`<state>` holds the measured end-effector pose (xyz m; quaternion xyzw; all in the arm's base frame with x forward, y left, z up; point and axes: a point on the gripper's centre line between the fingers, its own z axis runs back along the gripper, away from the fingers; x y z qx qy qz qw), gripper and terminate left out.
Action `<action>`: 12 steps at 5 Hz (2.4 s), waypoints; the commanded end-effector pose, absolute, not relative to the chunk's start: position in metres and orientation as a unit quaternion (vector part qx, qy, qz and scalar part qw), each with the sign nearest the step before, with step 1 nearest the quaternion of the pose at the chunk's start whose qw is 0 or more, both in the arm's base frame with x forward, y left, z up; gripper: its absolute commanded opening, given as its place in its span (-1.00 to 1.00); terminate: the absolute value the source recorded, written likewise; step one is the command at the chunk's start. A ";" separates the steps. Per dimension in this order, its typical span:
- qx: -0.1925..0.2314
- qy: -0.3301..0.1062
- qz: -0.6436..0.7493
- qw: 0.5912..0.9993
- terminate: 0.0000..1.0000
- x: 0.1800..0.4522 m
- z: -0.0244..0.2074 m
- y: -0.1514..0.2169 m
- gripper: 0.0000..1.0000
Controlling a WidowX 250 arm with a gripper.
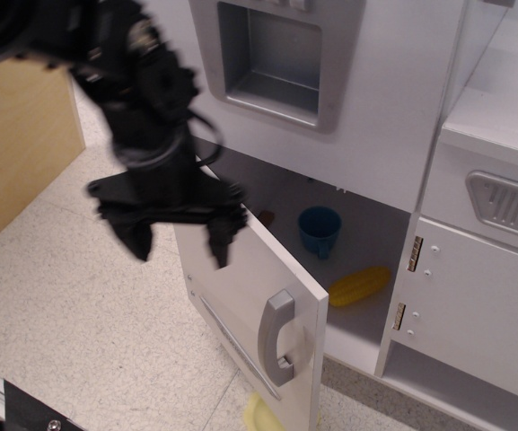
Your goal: Close low fridge
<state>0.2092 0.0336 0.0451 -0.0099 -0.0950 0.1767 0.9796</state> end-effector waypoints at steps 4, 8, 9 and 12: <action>-0.001 -0.106 0.226 0.968 -1.00 0.260 -0.037 0.024 1.00; -0.033 -0.116 0.292 0.949 -1.00 0.321 -0.050 0.000 1.00; -0.038 -0.119 0.307 0.944 -1.00 0.330 -0.049 0.003 1.00; -0.032 -0.122 0.263 0.957 -1.00 0.295 -0.027 0.005 1.00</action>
